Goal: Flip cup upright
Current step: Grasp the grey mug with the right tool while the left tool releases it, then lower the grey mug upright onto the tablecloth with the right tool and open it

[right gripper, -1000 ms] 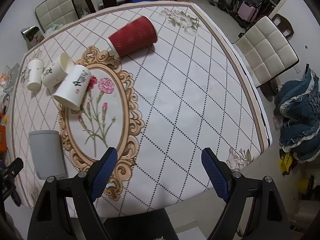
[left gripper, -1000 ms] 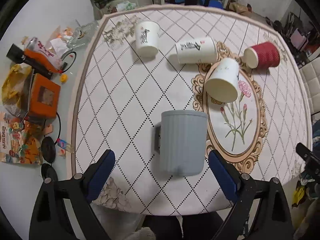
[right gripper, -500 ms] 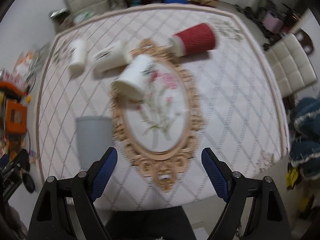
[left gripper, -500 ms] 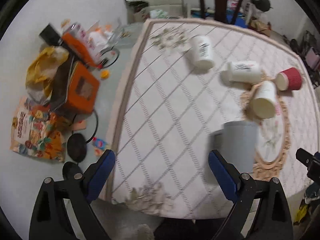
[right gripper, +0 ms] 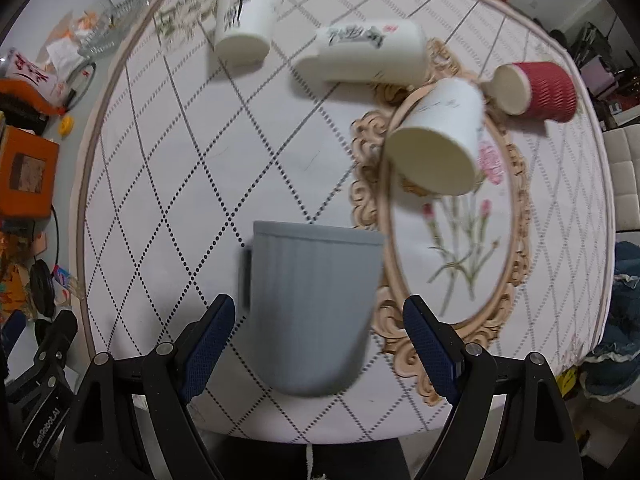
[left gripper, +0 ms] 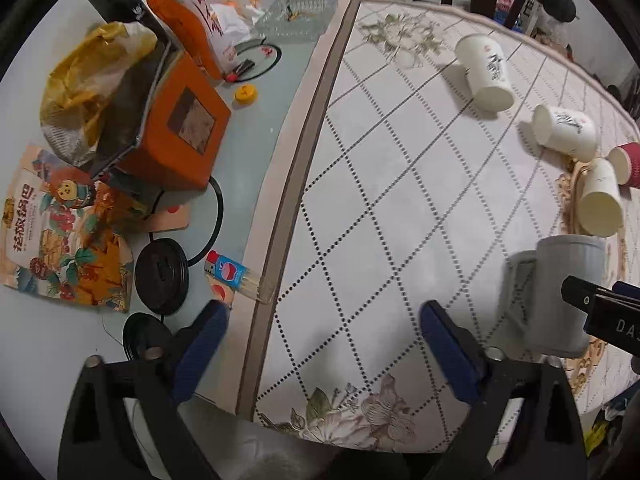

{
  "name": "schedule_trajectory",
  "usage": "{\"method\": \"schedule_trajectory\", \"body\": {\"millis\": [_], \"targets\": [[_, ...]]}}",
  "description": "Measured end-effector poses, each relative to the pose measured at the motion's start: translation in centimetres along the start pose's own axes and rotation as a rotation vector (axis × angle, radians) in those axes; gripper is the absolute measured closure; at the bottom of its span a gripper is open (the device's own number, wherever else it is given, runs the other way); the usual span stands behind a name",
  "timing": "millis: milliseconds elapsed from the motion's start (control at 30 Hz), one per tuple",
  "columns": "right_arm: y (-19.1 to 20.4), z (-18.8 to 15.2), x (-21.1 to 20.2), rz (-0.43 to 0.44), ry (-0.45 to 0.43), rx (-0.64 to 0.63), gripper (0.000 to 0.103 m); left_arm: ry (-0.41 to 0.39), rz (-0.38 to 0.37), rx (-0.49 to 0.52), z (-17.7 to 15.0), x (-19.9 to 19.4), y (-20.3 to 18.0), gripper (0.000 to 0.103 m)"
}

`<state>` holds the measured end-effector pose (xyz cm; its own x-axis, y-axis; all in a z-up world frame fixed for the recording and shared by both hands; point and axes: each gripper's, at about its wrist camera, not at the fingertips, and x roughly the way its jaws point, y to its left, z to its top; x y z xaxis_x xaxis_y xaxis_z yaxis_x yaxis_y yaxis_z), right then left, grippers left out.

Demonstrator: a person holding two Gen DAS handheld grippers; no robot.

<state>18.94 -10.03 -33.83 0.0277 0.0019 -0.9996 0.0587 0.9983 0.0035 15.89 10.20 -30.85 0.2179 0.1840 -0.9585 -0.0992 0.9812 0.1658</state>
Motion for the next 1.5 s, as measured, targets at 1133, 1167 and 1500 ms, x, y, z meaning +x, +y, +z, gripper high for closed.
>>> {"method": "schedule_trajectory", "body": {"millis": [1133,1167,1500], "targets": [[-0.5,0.8,-1.0,0.056,-0.541,0.022,0.019,0.183,-0.064,0.067,4.4,8.4,-1.5,0.000],[-0.2,0.6,-0.7,0.047,-0.556,0.013,0.019,0.182,-0.063,0.071,4.6,8.6,-1.6,0.000],[1.0,-2.0,0.8,0.013,-0.631,-0.073,0.019,0.177,-0.080,0.075,3.4,8.3,-3.2,0.000]]}}
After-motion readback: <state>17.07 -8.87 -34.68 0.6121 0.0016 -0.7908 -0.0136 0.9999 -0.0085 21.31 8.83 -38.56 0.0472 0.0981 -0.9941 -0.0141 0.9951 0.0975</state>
